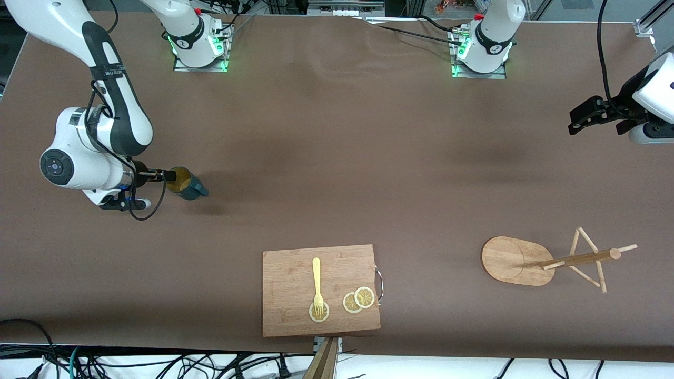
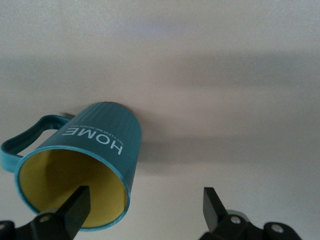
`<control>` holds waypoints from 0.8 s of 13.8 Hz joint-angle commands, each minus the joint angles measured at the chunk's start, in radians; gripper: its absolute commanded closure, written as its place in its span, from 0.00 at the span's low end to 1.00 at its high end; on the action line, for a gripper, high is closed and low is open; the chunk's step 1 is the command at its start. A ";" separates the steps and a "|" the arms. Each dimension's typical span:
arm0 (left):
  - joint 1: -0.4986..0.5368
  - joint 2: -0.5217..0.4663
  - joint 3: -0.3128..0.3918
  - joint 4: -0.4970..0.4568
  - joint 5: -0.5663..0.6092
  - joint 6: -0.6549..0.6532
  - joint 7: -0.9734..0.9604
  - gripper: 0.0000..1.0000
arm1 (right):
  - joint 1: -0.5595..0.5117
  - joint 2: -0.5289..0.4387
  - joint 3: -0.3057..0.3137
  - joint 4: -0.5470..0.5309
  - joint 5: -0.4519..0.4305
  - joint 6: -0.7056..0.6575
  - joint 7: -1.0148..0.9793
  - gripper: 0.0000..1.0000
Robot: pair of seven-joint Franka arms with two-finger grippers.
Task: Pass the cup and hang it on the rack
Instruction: 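Close the right gripper on the teal mug's rim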
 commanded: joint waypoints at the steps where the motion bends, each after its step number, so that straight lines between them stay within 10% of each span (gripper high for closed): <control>1: -0.006 0.013 0.001 0.028 0.031 -0.023 0.019 0.00 | -0.001 -0.002 0.005 -0.020 0.014 0.023 0.011 0.00; 8: -0.006 0.013 0.001 0.028 0.031 -0.023 0.019 0.00 | 0.000 0.006 0.013 -0.079 0.014 0.101 0.011 0.01; 11: -0.006 0.013 0.001 0.028 0.031 -0.023 0.019 0.00 | 0.000 0.005 0.013 -0.068 0.014 0.091 0.011 0.50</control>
